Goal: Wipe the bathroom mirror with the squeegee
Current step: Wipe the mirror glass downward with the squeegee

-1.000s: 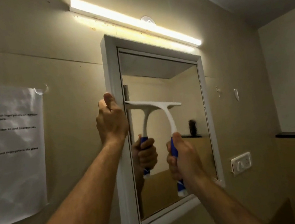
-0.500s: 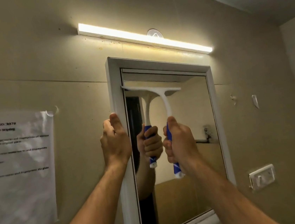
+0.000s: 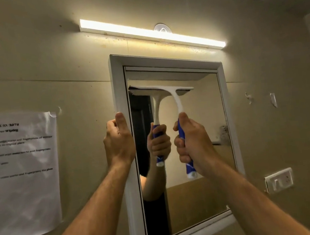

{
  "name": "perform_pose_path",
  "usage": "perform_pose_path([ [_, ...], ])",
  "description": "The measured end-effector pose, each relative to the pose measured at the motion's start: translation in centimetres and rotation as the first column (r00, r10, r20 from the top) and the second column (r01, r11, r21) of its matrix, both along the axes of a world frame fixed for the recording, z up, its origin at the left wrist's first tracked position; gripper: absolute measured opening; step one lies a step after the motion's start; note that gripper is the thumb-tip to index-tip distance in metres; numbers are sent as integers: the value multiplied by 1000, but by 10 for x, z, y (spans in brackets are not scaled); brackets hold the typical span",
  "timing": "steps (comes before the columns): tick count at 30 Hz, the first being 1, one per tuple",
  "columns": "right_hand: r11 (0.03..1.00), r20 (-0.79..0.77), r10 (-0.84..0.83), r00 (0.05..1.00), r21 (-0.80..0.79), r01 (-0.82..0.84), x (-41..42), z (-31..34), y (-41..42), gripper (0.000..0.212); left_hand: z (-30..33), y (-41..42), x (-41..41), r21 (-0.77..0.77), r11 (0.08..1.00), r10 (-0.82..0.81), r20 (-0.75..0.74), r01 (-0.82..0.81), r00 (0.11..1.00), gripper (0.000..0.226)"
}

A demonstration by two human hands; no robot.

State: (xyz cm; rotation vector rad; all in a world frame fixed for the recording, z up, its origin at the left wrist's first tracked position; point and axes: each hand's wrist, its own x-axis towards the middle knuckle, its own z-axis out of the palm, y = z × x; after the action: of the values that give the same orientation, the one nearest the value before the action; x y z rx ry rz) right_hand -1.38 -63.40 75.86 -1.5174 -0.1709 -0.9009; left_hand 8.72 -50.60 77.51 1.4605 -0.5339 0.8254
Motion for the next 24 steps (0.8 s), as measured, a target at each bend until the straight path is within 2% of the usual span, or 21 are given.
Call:
perform_pose_path([
  [5,997,-46,-71,996,-42,69,4,-63,2,40,-5,-1,-2,-8,1000,-9,-23,9,1000,54],
  [8,999,-82,-31,996,-9,30,3,-88,5,42,-2,-2,-2,-18,1000,-14,-14,14,1000,54],
  [17,1000,-20,-15,1000,-11,15,5,-48,3,37,-2,-2,-8,-29,998,-57,0,57,998,61],
  [24,998,-84,-52,995,-49,48,0,-98,2,40,-1,-3,-8,-51,997,-58,-22,57,998,66],
])
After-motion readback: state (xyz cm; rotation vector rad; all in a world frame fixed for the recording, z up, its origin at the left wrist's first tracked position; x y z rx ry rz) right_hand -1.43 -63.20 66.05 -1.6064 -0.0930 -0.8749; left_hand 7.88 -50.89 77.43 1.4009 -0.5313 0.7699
